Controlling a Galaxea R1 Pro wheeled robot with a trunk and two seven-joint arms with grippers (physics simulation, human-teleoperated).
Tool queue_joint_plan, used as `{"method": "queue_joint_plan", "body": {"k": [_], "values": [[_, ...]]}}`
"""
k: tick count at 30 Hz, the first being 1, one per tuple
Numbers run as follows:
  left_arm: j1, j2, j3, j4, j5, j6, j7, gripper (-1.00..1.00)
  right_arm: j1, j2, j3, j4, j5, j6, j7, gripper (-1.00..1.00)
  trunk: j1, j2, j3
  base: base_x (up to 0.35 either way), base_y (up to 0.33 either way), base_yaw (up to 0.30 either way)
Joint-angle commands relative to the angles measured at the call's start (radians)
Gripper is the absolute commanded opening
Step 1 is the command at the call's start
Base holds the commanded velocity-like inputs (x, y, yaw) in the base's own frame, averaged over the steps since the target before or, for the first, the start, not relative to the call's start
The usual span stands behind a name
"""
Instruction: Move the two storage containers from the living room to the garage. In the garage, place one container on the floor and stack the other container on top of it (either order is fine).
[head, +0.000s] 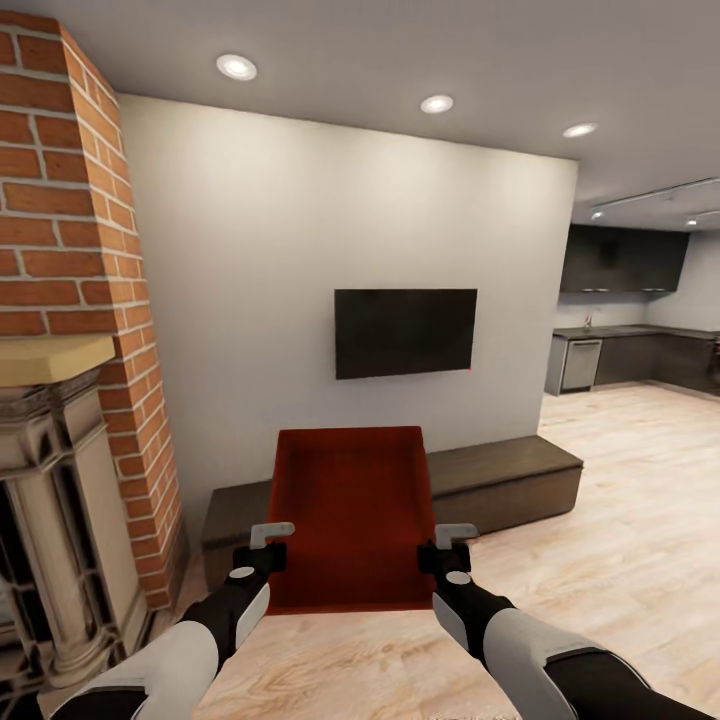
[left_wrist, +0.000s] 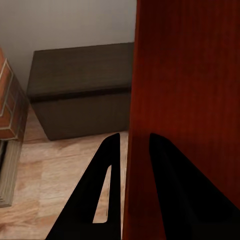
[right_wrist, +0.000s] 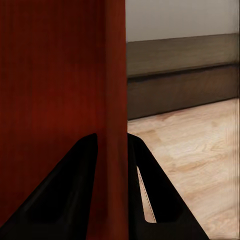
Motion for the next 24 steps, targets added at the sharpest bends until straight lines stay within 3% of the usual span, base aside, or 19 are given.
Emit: {"method": "queue_joint_plan", "body": {"k": [1,24], "values": [[0.000,0.005,0.016,0.004,-0.001,-0.004,0.012,-1.00,-0.001,0.000,-0.020,-0.002,0.003,-0.024,-0.015,-1.00,0.000,-0.001,0.000,0.000,0.000,-0.279],[0.000,0.005,0.016,0.004,-0.001,-0.005,0.012,-1.00,-0.001,0.000,-0.020,-0.002,0.004,-0.023,-0.014,-1.00,0.000,-0.001,0.009,0.000,0.000,-0.279]]}}
